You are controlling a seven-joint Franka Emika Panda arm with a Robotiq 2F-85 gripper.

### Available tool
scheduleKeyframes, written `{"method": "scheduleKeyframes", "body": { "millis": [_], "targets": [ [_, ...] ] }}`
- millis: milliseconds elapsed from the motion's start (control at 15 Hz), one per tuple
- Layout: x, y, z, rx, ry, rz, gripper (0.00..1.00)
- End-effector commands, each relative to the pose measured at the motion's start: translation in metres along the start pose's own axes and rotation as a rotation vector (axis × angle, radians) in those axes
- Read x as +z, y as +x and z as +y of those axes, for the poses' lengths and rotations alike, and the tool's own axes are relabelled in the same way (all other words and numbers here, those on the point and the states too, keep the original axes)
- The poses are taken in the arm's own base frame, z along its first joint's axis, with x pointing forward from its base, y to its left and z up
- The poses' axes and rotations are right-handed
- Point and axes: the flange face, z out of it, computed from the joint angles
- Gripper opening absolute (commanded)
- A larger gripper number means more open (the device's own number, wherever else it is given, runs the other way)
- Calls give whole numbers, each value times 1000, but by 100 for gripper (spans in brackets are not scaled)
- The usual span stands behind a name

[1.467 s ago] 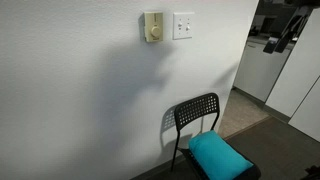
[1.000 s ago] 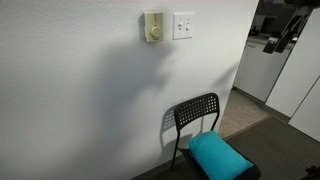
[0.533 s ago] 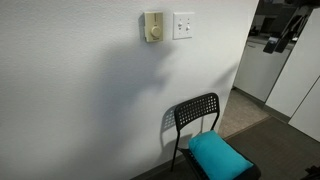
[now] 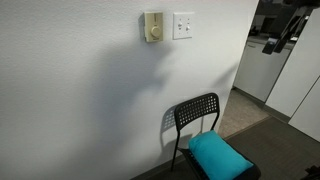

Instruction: Turn on the right light switch

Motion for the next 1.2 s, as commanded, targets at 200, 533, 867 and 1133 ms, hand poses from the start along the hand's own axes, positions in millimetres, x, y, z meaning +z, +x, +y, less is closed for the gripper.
{"method": "scheduleKeyframes", "body": {
  "millis": [200, 533, 867, 1133],
  "targets": [
    [8, 28, -16, -164, -14, 29, 100],
    [23, 61, -17, -333, -18, 30, 100],
    [30, 71, -18, -383, -17, 41, 100],
    [32, 74, -18, -385, -16, 41, 100]
  ]
}}
